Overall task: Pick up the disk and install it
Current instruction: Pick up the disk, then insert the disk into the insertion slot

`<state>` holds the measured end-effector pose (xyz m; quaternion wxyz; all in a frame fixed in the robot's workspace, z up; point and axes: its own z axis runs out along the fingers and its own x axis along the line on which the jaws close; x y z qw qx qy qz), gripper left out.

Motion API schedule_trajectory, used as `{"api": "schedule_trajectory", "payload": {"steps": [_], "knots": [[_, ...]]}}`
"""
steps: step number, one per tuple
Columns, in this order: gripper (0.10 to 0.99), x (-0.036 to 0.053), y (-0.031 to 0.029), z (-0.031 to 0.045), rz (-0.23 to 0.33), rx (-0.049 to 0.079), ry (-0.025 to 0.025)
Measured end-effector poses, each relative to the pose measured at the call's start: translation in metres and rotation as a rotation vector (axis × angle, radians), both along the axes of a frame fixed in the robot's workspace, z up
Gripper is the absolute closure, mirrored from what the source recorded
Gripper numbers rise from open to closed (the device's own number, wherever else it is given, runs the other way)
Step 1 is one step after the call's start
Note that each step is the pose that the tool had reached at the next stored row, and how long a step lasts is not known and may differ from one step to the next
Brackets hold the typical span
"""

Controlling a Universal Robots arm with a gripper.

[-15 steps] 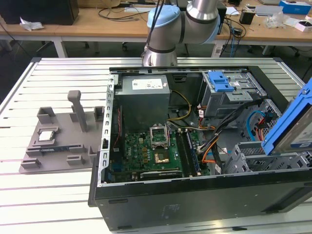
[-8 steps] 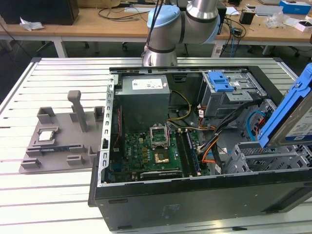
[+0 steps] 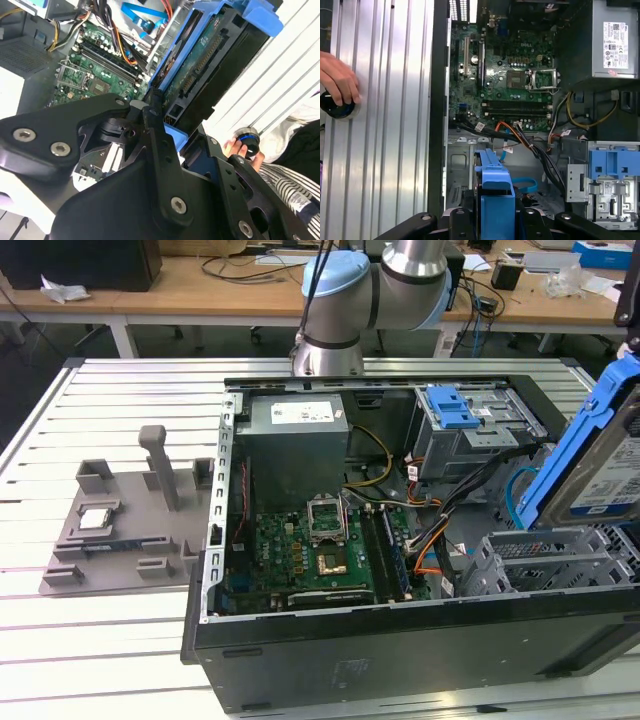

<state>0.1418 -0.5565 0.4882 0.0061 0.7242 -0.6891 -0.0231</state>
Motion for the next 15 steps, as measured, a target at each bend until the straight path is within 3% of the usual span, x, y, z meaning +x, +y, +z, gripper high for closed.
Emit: {"api": "schedule_trajectory", "payload": {"steps": [1, 9, 15], "knots": [[0.718, 0.0, 0.0021, -0.0039, 0.0, 0.0, 0.0], [0.718, -0.0061, 0.0018, -0.0212, -0.016, -0.001, 0.0001], [0.718, -0.0061, 0.0018, -0.0231, -0.032, -0.001, 0.0]]}}
